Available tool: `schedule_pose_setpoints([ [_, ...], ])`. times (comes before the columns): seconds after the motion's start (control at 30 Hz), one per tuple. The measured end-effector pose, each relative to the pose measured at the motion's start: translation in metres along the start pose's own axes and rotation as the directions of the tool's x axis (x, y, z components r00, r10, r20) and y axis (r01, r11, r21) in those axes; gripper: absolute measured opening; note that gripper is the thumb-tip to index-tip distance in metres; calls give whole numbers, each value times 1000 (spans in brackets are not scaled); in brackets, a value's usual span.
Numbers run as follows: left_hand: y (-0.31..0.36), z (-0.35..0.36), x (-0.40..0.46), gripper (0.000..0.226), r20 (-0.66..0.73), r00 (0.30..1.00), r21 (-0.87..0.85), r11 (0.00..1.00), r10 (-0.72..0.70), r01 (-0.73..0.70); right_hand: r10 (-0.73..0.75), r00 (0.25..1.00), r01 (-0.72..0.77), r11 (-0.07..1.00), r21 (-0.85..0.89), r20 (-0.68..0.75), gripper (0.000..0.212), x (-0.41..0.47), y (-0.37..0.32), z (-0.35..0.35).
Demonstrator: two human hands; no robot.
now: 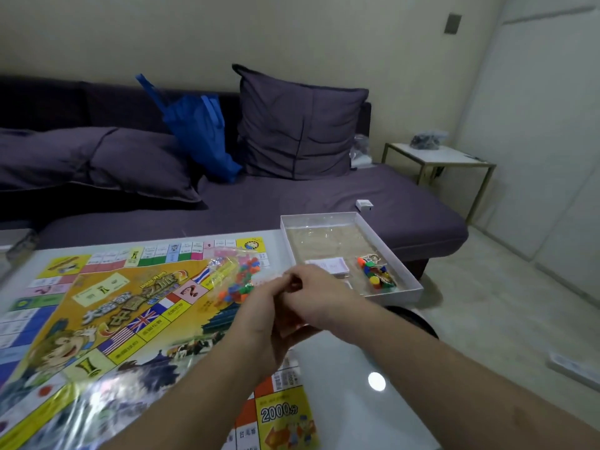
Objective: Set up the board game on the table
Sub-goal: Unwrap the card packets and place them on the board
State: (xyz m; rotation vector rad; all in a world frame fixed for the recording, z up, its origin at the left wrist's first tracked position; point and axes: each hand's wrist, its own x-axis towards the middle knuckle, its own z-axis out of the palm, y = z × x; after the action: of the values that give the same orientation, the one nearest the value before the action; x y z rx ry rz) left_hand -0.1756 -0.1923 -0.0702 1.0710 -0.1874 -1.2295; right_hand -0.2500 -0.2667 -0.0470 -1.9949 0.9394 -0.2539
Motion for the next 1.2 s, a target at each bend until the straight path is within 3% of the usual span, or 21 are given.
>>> schedule_pose_setpoints([
  [0.07,-2,-6,3,25,-60,998,1,1000,-23,23,-91,996,90,943,-322,14,22,2,-1,6],
  [0.1,-1,-9,6,24,-76,997,15,1000,-21,22,-108,994,110,922,-372,26,28,6,-1,5],
  [0.23,4,-14,19,13,-132,991,62,998,-23,31,-53,996,36,975,-218,-71,31,25,12,-27],
  [0.33,2,-17,32,17,-130,990,119,991,-54,69,-1,990,-63,895,-441,-144,36,52,45,-50],
  [0.43,-1,-18,41,15,-109,990,150,983,-93,109,63,996,-85,761,-643,-57,34,72,70,-53],
  [0.6,-7,-24,49,14,-106,987,167,976,-122,139,42,999,-17,651,-759,13,29,87,81,-47],
  [0.8,-14,-24,53,17,-116,986,198,970,-117,138,30,998,16,678,-735,49,10,95,88,-50],
  [1.2,-10,-25,48,14,-98,991,186,977,-90,107,98,993,-51,839,-542,60,6,87,83,-59],
])
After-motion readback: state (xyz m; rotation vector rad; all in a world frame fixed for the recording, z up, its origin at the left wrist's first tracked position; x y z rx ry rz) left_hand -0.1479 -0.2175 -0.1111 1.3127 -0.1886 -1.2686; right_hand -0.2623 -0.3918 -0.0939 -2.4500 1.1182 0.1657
